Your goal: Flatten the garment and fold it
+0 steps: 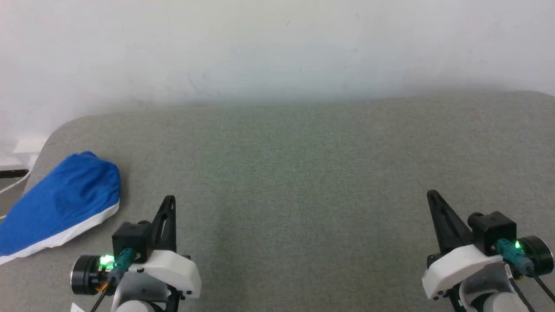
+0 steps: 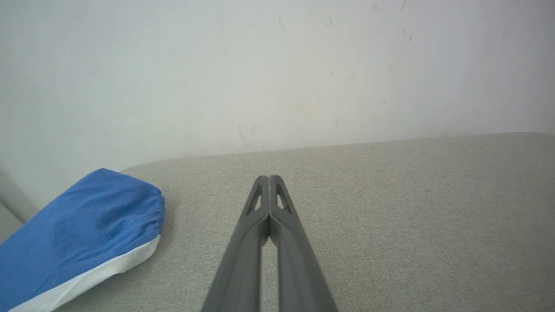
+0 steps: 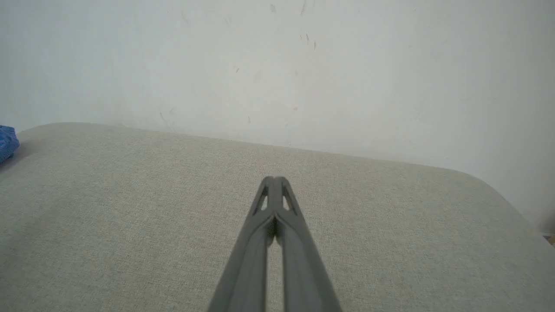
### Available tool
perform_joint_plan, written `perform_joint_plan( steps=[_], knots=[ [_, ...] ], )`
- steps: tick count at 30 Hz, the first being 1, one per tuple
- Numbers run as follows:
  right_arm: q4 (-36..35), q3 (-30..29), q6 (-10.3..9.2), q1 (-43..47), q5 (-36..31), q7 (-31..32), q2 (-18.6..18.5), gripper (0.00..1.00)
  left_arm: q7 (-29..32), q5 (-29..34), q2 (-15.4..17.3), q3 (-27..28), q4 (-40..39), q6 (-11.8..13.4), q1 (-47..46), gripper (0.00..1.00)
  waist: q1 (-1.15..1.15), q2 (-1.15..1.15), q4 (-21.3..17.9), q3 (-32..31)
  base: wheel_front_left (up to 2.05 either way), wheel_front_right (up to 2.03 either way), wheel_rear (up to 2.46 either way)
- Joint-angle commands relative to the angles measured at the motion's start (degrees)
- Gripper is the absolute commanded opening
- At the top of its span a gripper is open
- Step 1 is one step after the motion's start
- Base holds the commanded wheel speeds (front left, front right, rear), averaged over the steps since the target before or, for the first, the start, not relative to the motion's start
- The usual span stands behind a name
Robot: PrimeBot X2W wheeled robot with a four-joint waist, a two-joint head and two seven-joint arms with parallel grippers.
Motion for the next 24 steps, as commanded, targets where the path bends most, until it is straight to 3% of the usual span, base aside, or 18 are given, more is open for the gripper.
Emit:
perform_joint_plan(
  steps=[1, 20, 21, 24],
  knots=[
    [-0.29, 0.04, -0.12, -0.64, -0.42, 0.03, 0.18, 0.00, 0.02, 0.37, -0.07, 0.20, -0.26, 0.38, 0.35, 0.00, 0.00, 0.00, 0.00, 0.00, 0.00, 0.00, 0.00],
    [-0.29, 0.04, -0.12, -0.64, -0.42, 0.03, 0.18, 0.00, 0.02, 0.37, -0.07, 0.20, -0.26, 0.38, 0.35, 0.00, 0.00, 0.00, 0.00, 0.00, 0.00, 0.00, 0.00],
    [0.00, 0.00, 0.00, 0.00, 0.00, 0.00, 0.00, 1.00, 0.00, 0.00, 0.00, 0.00, 0.00, 0.00, 0.00, 1.00, 0.00, 0.00, 0.00, 0.00, 0.00, 0.00, 0.00],
    [0.10, 0.00, 0.00, 0.03, 0.04, -0.02, -0.03, 1.00, -0.03, -0.02, 0.01, -0.10, 0.04, 0.00, 0.00, 1.00, 0.00, 0.00, 0.00, 0.00, 0.00, 0.00, 0.00]
  ],
)
